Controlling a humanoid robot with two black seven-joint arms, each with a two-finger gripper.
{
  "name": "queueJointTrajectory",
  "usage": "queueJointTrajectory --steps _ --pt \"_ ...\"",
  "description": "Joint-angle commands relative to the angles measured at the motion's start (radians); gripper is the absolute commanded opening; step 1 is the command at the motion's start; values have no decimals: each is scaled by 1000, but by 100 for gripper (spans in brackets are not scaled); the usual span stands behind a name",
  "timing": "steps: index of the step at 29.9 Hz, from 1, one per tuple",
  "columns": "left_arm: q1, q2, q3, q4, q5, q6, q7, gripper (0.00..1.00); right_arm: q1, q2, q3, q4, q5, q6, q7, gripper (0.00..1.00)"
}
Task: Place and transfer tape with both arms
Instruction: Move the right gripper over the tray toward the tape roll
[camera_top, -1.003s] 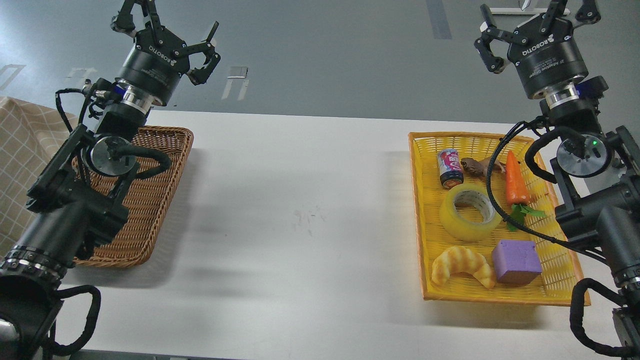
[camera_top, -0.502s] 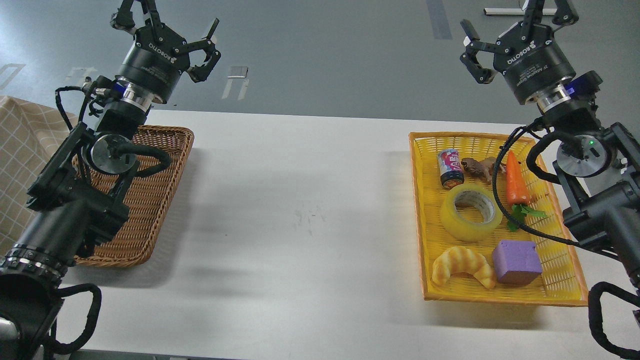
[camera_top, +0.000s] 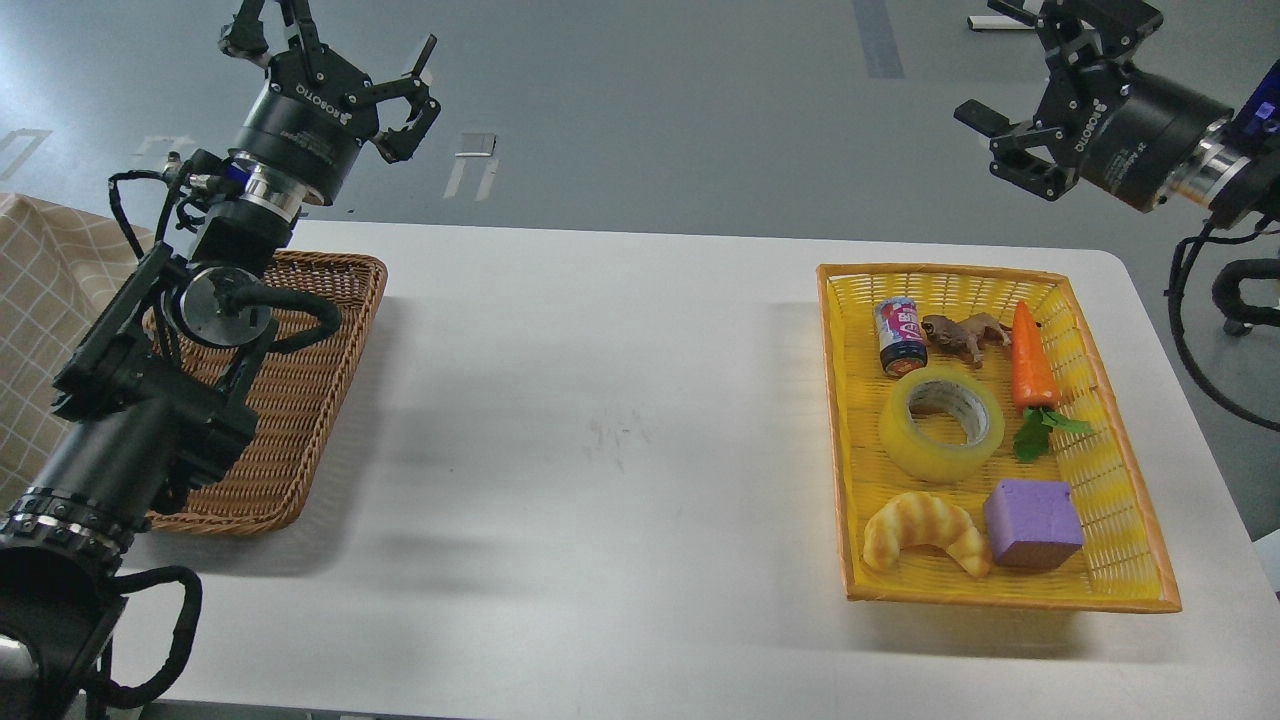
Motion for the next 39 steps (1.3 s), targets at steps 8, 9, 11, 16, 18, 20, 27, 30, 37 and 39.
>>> queueJointTrajectory --steps 8,9,11,16,18,20,27,30,37,39 --pt "1 -3 0 0 0 0 -4 98 108 -80 -190 81 -566 0 -4 100" --pt "1 -3 0 0 0 0 -2 98 103 -81 -190 81 -605 0 -7 100" --pt "1 -3 0 -1 0 0 -4 98 97 -81 -193 82 -730 0 -11 100" --pt "0 0 0 -4 0 0 -5 98 92 -84 -221 84 -1006 0 -39 99" --pt "0 1 0 -4 0 0 -5 98 80 -103 -230 85 -1019 0 -45 100" --pt "0 1 0 -4 0 0 -5 98 69 -115 -238 99 -1019 0 -45 100" --pt "-2 -2 0 -4 0 0 -5 98 -4 -144 -294 162 -1025 0 -47 99" --pt "-5 -2 0 -4 0 0 -5 98 -36 -144 -310 170 -1028 0 -47 99" --pt "-8 1 0 -4 0 0 -7 98 -81 -132 -311 167 -1064 0 -50 99" --pt "-8 1 0 -4 0 0 -7 98 -87 -130 -311 163 -1070 0 -50 99"
